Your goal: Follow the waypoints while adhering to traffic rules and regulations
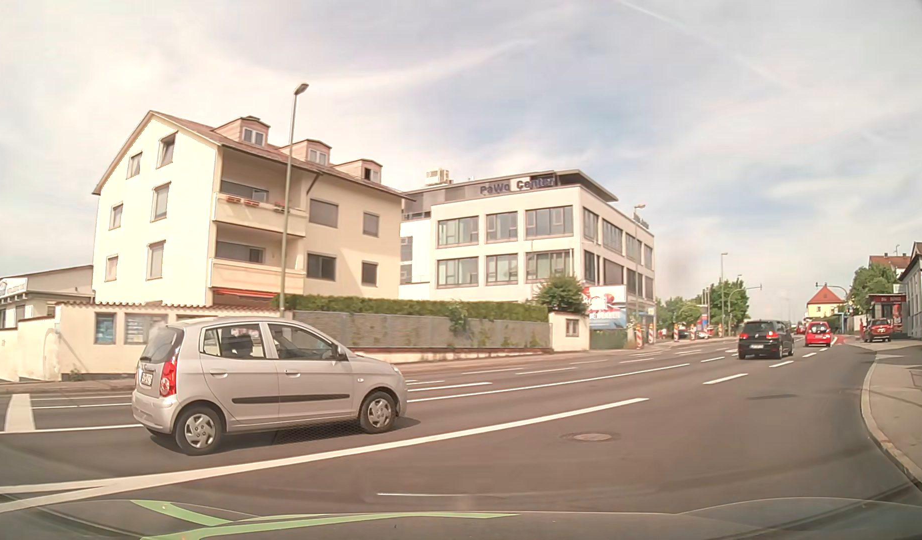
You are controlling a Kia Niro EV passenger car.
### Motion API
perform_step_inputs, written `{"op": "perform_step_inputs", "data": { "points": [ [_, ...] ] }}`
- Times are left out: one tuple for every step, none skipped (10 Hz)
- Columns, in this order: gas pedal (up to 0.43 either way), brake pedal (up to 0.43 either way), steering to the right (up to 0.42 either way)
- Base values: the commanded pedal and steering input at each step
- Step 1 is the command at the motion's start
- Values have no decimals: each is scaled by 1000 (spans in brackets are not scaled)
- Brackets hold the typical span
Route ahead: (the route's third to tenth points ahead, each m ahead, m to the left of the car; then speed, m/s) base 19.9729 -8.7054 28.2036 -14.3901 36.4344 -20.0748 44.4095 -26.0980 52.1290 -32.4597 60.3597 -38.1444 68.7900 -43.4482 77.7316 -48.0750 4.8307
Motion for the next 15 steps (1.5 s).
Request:
{"op": "perform_step_inputs", "data": {
  "points": [
    [0, 0, 348],
    [0, 0, 347],
    [0, 0, 347],
    [0, 0, 347],
    [0, 0, 344],
    [0, 0, 339],
    [0, 0, 330],
    [0, 0, 324],
    [0, 0, 320],
    [0, 0, 315],
    [0, 0, 308],
    [0, 0, 293],
    [0, 0, 271],
    [0, 0, 251],
    [0, 0, 241]
  ]
}}
